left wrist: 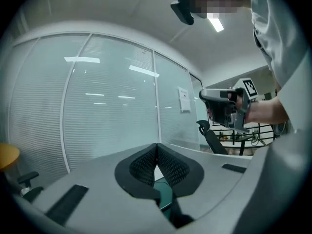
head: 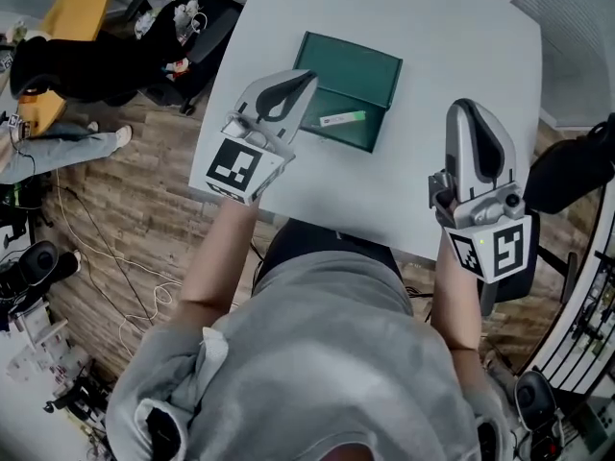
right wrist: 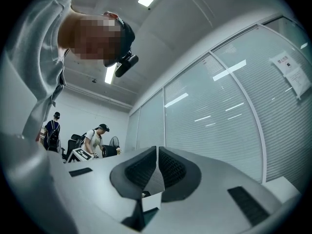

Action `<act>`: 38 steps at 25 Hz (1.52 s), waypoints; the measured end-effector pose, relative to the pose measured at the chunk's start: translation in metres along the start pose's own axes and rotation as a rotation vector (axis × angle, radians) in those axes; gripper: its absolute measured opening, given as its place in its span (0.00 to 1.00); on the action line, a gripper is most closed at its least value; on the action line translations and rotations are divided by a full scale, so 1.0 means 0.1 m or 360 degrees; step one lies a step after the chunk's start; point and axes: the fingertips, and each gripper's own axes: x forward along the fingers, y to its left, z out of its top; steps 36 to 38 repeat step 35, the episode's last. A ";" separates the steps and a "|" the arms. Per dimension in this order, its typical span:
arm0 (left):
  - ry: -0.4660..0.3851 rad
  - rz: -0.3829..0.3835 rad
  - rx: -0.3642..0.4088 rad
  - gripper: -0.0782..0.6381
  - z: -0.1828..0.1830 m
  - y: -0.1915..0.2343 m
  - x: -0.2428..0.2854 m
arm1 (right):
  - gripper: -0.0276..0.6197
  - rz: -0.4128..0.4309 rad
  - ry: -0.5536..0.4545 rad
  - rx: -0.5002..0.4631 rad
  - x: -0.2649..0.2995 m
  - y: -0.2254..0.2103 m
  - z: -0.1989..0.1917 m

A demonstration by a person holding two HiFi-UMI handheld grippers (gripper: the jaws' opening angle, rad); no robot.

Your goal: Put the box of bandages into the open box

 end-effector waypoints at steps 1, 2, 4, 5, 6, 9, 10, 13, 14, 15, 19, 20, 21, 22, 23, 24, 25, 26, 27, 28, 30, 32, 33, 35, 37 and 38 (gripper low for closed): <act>-0.0030 0.0050 -0.0033 0.13 0.10 0.04 -0.07 | 0.12 -0.0005 0.0002 -0.0011 0.00 0.00 0.01; -0.0061 0.0106 -0.0067 0.13 0.20 0.09 -0.15 | 0.12 -0.0011 0.0001 -0.0017 0.00 0.00 0.02; -0.0118 0.0224 -0.0103 0.13 0.37 0.19 -0.31 | 0.12 -0.0025 0.0000 -0.0030 -0.01 -0.02 0.05; -0.0146 0.0279 -0.0107 0.13 0.44 0.24 -0.39 | 0.12 -0.0033 -0.0002 -0.0041 0.00 -0.02 0.06; -0.0173 0.0326 -0.0108 0.13 0.50 0.29 -0.47 | 0.12 -0.0041 -0.0006 -0.0051 0.00 -0.03 0.07; -0.0226 0.0414 -0.0109 0.13 0.66 0.39 -0.65 | 0.12 -0.0061 -0.0019 -0.0070 0.02 -0.05 0.11; -0.0238 0.0433 -0.0107 0.13 0.71 0.40 -0.71 | 0.12 -0.0064 -0.0020 -0.0077 0.03 -0.05 0.12; -0.0271 0.0483 -0.0094 0.13 0.83 0.43 -0.84 | 0.12 -0.0067 -0.0026 -0.0088 0.03 -0.05 0.16; -0.0279 0.0496 -0.0095 0.13 0.86 0.44 -0.87 | 0.12 -0.0066 -0.0026 -0.0090 0.04 -0.05 0.17; -0.0287 0.0506 -0.0098 0.13 0.87 0.45 -0.89 | 0.12 -0.0066 -0.0022 -0.0093 0.04 -0.04 0.17; -0.0309 0.0550 -0.0099 0.13 0.93 0.47 -0.98 | 0.12 -0.0066 0.0002 -0.0112 0.07 0.00 0.18; -0.0314 0.0561 -0.0098 0.13 0.94 0.47 -0.99 | 0.12 -0.0066 0.0003 -0.0118 0.07 0.01 0.18; -0.0320 0.0570 -0.0097 0.13 0.96 0.47 -1.00 | 0.12 -0.0067 0.0002 -0.0126 0.07 0.02 0.19; -0.0326 0.0577 -0.0098 0.14 0.97 0.46 -1.01 | 0.12 -0.0069 0.0002 -0.0135 0.07 0.02 0.20; -0.0331 0.0583 -0.0099 0.13 0.99 0.46 -1.02 | 0.12 -0.0071 0.0003 -0.0138 0.07 0.02 0.20; -0.0335 0.0588 -0.0099 0.13 1.00 0.46 -1.02 | 0.12 -0.0074 0.0004 -0.0136 0.07 0.02 0.20; -0.0337 0.0593 -0.0099 0.13 1.01 0.45 -1.02 | 0.12 -0.0075 0.0003 -0.0130 0.07 0.02 0.20; -0.0338 0.0597 -0.0099 0.13 1.01 0.45 -1.02 | 0.12 -0.0076 0.0001 -0.0124 0.06 0.02 0.20; -0.0339 0.0599 -0.0099 0.13 1.01 0.44 -1.02 | 0.12 -0.0076 -0.0001 -0.0120 0.06 0.02 0.19; -0.0338 0.0601 -0.0098 0.13 1.01 0.44 -1.02 | 0.12 -0.0076 -0.0002 -0.0118 0.06 0.02 0.19; -0.0336 0.0604 -0.0095 0.13 1.01 0.43 -1.02 | 0.12 -0.0077 -0.0003 -0.0117 0.05 0.02 0.18; -0.0332 0.0606 -0.0094 0.14 0.99 0.41 -1.02 | 0.12 -0.0078 -0.0004 -0.0112 0.03 0.02 0.17; -0.0330 0.0607 -0.0094 0.13 0.99 0.40 -1.02 | 0.12 -0.0079 -0.0005 -0.0109 0.02 0.02 0.17; -0.0328 0.0610 -0.0094 0.14 0.98 0.37 -1.02 | 0.12 -0.0079 -0.0007 -0.0104 0.00 0.02 0.16; -0.0328 0.0610 -0.0094 0.14 0.98 0.37 -1.02 | 0.12 -0.0079 -0.0007 -0.0104 0.00 0.02 0.16; -0.0328 0.0610 -0.0094 0.14 0.98 0.37 -1.02 | 0.12 -0.0079 -0.0007 -0.0104 0.00 0.02 0.16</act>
